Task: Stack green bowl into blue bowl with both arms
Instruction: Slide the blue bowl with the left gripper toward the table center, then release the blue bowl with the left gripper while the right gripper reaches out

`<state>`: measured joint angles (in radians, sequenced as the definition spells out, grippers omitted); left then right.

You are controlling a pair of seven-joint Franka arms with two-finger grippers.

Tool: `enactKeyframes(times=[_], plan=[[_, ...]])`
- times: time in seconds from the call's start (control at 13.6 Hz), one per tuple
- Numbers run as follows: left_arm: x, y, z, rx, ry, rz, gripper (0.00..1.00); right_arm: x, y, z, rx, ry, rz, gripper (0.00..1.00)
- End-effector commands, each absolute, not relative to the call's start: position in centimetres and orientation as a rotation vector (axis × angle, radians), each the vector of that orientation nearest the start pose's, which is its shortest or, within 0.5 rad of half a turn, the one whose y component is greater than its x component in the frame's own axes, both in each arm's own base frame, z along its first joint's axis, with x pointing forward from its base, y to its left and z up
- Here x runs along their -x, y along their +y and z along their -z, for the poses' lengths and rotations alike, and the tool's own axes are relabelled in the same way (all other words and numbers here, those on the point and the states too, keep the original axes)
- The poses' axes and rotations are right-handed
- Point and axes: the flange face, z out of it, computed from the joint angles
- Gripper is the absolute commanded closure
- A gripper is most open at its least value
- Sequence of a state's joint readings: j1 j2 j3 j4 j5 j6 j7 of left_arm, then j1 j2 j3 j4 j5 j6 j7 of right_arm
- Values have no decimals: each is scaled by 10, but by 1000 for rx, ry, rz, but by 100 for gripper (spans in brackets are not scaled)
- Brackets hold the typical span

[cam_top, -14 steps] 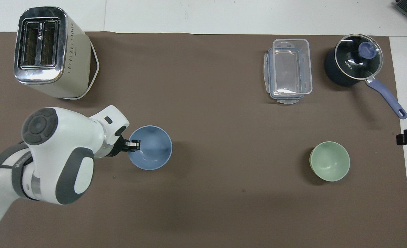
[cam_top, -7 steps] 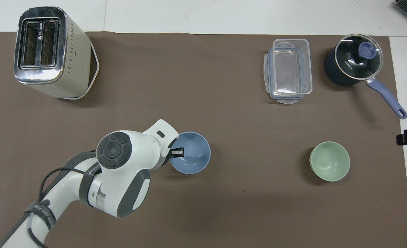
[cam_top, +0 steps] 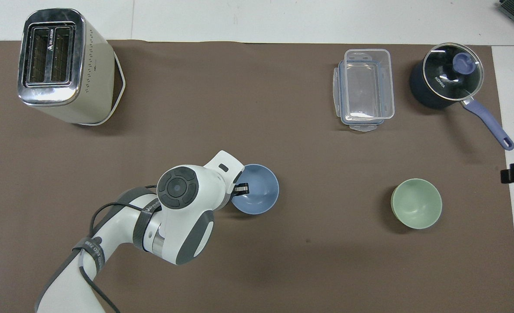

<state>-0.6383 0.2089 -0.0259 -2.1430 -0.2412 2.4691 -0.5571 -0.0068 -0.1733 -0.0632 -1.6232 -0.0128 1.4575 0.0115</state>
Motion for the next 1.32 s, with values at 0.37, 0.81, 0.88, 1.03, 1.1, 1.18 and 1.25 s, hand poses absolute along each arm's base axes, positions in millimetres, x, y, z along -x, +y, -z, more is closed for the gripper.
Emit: enactKeyframes(times=[0.37, 0.81, 0.88, 1.03, 1.1, 1.18, 1.25], plan=[[-466, -358, -332, 3356, -185, 14, 11, -477, -41, -678, 3135, 142, 7, 0], [-476, -307, -395, 3340, -34, -6, 0, -490, -37, -633, 3132, 109, -34, 0], [-478, -296, -404, 3311, 18, 26, 0, -492, -36, -624, 3133, 82, -29, 0], [-490, -273, -414, 3286, 5, 75, 0, -499, -35, -600, 3135, 8, -5, 0], [-494, -261, -423, 3260, 38, 122, 0, -502, -35, -585, 3135, -5, 0, 0], [-498, -247, -435, 3235, 83, 166, 0, -507, -35, -568, 3135, -7, -9, 0], [-500, -229, -450, 3228, 96, 170, 0, -512, -35, -548, 3135, -7, -40, 0]])
